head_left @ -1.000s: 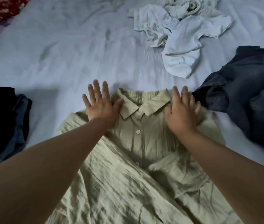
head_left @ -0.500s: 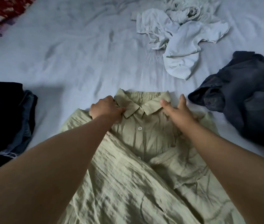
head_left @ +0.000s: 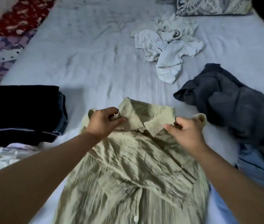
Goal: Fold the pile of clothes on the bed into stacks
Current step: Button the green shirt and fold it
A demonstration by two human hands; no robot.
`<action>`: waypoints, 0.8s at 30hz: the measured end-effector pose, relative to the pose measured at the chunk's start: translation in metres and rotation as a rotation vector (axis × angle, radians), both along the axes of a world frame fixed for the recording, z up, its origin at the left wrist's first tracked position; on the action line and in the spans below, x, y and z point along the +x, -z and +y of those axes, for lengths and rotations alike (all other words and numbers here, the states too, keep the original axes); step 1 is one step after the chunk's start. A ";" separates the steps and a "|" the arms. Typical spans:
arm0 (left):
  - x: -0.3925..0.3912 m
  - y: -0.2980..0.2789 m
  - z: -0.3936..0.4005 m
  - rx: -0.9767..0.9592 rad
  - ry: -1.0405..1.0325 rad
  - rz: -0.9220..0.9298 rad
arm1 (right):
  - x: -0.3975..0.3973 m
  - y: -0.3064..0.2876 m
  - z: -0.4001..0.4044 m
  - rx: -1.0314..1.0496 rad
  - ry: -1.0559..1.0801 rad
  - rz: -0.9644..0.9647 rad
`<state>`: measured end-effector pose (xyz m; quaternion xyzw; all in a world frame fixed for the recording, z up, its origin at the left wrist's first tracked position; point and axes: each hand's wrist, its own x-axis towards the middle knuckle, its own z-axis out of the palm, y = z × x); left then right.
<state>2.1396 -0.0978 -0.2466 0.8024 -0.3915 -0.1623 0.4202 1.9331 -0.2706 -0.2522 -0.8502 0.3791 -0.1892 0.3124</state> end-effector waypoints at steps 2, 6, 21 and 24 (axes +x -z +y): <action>-0.017 -0.008 0.029 0.014 0.055 0.000 | -0.028 -0.007 0.032 -0.179 -0.094 0.007; -0.045 -0.012 0.083 0.156 0.136 -0.084 | -0.079 -0.013 0.095 -0.120 -0.125 -0.005; -0.175 0.044 0.278 0.059 0.458 -0.698 | -0.217 0.047 0.272 0.063 -0.146 0.124; -0.195 0.054 0.300 0.290 0.561 -0.679 | -0.238 0.061 0.286 -0.041 -0.204 0.214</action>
